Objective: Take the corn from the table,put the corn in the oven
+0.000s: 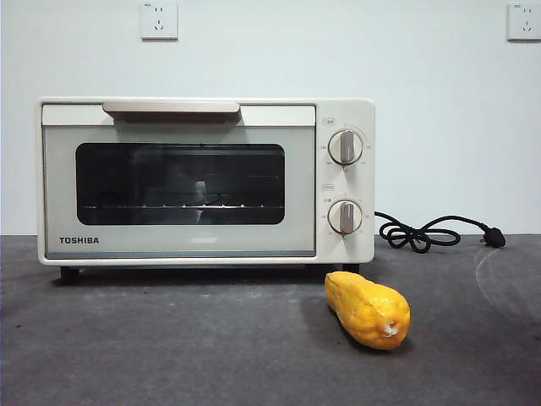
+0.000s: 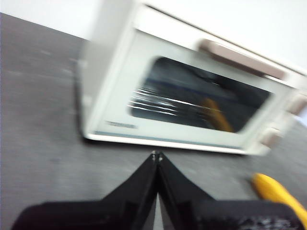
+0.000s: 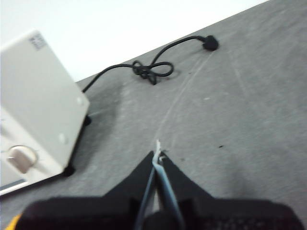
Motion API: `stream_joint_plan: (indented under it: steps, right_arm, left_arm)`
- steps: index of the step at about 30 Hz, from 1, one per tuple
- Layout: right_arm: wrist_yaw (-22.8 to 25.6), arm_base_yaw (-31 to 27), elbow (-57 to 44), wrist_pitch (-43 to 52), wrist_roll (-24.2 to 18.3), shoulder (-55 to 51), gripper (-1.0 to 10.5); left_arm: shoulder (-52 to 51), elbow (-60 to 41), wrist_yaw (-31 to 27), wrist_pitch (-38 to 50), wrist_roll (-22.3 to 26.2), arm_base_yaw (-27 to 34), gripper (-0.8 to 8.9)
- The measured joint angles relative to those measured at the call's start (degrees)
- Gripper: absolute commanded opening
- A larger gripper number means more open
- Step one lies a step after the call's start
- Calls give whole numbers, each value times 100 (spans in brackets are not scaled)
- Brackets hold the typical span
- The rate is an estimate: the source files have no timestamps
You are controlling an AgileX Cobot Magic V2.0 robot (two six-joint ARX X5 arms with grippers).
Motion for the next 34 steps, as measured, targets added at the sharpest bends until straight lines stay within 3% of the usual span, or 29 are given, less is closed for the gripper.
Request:
stream_joint_plan:
  steps: [4, 12, 18, 24, 28, 34]
  right_arm:
    - [-363, 0, 173, -15, 184, 9, -3]
    - [-664, 0, 942, 107, 319, 79, -3]
    - [-1998, 0, 1543, 186, 444, 352, 0]
    - [-3506, 0, 2149, -422, 555, 1364, 18]
    - [-4127, 2, 2608, -997, 339, 2181, 181]
    - [-4024, 321, 3252, -1768, -192, 3272, 435]
  left_arm:
    - [114, 227, 636, -190, -55, -2, -5]
    - [940, 1300, 767, -890, 24, -2, -5]
    - [1891, 2055, 1325, -1211, 195, -4, -5]
    - [2806, 2527, 1711, -1440, 485, -109, -5]
    - [3228, 2570, 1727, -1449, 610, -306, -5]
    - [3630, 2570, 1722, -1451, 629, -682, -5]
